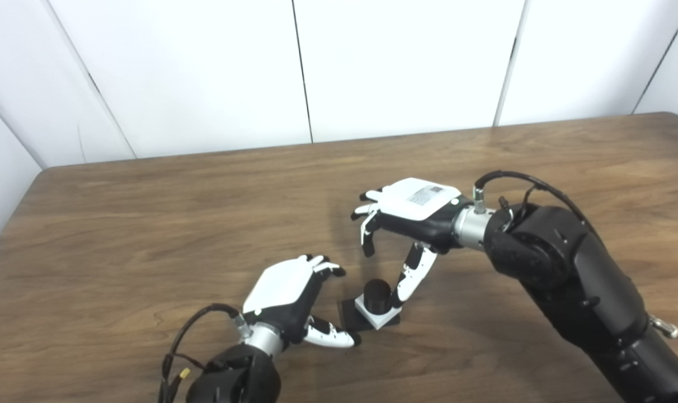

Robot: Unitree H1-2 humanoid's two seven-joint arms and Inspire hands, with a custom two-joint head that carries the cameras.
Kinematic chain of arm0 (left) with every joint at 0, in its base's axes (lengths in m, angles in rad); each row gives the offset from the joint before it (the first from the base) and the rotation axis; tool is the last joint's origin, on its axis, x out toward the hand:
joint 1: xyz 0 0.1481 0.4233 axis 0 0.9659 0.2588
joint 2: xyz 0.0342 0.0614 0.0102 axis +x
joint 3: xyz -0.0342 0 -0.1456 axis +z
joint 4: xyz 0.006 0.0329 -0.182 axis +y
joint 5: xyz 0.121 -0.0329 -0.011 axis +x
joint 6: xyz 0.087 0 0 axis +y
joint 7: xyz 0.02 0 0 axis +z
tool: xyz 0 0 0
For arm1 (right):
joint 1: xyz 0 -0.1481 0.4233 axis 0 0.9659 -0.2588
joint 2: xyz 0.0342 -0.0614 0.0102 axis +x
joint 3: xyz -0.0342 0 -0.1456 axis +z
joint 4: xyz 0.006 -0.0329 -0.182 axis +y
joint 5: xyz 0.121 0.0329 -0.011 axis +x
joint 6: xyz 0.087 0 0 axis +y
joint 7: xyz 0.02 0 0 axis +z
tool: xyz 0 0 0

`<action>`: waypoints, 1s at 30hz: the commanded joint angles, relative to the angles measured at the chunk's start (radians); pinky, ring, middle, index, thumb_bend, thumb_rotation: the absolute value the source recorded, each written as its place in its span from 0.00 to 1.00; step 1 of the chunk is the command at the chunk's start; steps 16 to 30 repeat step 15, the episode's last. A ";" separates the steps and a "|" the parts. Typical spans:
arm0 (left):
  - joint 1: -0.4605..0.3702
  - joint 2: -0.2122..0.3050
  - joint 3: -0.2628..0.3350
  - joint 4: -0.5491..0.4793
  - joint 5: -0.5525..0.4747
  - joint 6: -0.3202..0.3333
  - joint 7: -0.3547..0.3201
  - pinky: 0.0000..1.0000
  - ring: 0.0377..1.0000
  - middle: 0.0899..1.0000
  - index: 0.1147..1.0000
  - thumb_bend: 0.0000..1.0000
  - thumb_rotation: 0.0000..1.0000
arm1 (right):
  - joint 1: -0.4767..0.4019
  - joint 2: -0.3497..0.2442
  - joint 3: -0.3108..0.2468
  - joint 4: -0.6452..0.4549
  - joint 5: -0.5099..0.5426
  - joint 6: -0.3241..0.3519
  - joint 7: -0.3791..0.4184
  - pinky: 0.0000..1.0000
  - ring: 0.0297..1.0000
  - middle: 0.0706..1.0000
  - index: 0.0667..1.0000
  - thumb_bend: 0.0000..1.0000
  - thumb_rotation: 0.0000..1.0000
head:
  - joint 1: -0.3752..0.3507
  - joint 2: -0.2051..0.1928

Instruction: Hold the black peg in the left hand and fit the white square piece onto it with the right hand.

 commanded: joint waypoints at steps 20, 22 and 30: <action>-0.042 -0.002 0.223 -0.086 -0.163 0.066 -0.059 0.89 1.00 0.96 0.83 0.84 0.32 | 0.044 -0.033 -0.115 -0.039 0.069 0.106 -0.038 1.00 1.00 0.94 0.85 0.93 0.45 | -0.011 -0.023; -0.042 -0.002 0.223 -0.086 -0.163 0.066 -0.059 0.89 1.00 0.96 0.83 0.84 0.32 | 0.044 -0.033 -0.115 -0.039 0.069 0.106 -0.038 1.00 1.00 0.94 0.85 0.93 0.45 | -0.011 -0.023; -0.042 -0.002 0.223 -0.086 -0.163 0.066 -0.059 0.89 1.00 0.96 0.83 0.84 0.32 | 0.044 -0.033 -0.115 -0.039 0.069 0.106 -0.038 1.00 1.00 0.94 0.85 0.93 0.45 | -0.011 -0.023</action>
